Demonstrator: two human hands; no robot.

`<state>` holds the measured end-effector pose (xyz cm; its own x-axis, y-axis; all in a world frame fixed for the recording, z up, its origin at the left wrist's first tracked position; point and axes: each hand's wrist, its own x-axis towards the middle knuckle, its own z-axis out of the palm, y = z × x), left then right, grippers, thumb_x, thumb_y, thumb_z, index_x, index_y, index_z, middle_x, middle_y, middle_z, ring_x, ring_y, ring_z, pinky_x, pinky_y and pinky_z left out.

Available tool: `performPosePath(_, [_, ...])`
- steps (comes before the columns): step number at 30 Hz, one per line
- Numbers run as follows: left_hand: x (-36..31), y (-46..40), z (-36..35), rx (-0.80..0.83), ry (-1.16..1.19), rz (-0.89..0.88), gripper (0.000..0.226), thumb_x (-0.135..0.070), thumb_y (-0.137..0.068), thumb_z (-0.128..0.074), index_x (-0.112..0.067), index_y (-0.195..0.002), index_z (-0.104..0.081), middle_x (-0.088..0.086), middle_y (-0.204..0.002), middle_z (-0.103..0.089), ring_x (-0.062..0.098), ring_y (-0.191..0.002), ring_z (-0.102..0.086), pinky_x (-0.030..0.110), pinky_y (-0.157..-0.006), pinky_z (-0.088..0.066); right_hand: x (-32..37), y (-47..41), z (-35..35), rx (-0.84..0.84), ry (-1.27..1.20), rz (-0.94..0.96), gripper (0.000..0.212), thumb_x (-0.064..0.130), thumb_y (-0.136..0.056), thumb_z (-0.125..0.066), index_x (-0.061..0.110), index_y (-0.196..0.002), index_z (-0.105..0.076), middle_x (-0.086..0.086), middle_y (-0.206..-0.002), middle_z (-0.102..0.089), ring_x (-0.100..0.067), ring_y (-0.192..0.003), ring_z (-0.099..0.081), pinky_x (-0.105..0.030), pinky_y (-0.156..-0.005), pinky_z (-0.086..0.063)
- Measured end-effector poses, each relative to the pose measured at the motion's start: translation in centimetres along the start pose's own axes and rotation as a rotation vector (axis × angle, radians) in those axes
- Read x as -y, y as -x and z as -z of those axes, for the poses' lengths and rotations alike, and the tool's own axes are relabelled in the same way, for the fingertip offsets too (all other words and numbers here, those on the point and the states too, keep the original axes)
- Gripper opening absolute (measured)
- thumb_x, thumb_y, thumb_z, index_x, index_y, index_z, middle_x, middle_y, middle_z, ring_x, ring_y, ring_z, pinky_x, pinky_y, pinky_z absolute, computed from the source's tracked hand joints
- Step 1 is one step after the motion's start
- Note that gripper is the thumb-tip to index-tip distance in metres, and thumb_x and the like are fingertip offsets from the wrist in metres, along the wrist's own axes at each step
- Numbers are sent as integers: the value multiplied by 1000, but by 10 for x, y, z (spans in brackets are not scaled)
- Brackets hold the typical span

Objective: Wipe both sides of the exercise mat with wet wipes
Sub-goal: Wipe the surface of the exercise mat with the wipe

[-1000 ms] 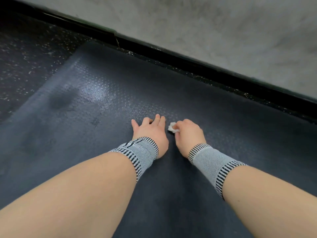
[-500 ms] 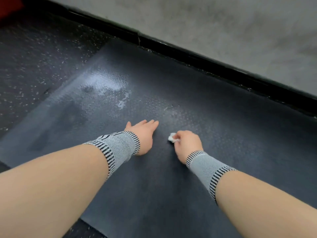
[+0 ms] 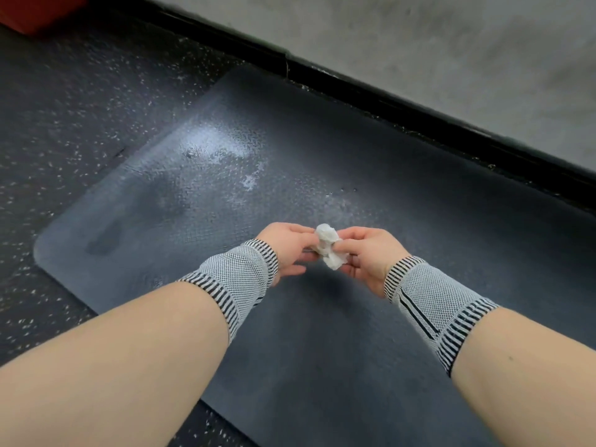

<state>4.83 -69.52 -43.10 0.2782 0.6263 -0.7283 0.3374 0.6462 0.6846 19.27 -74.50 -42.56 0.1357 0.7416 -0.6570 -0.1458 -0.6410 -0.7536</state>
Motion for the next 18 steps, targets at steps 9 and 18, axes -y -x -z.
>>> performPosePath(9, [-3,-5,1,-244,48,-103,14,-15,-93,-63,-21,-80,-64,3,-94,-73,16,-89,-70,35,-74,-56,5,-5,-12,-128,-87,139,15,-3,-78,-66,10,-72,-63,-12,-77,-65,-20,-69,-60,-26,-60,-45])
performPosePath(18, [-4,0,-1,-29,165,-34,9,-29,-91,-67,-20,-94,-66,-2,-92,-73,10,-81,-69,29,-70,-49,5,-10,-13,-47,-63,130,19,1,-78,-69,13,-69,-57,-8,-75,-61,-21,-72,-58,-27,-61,-42])
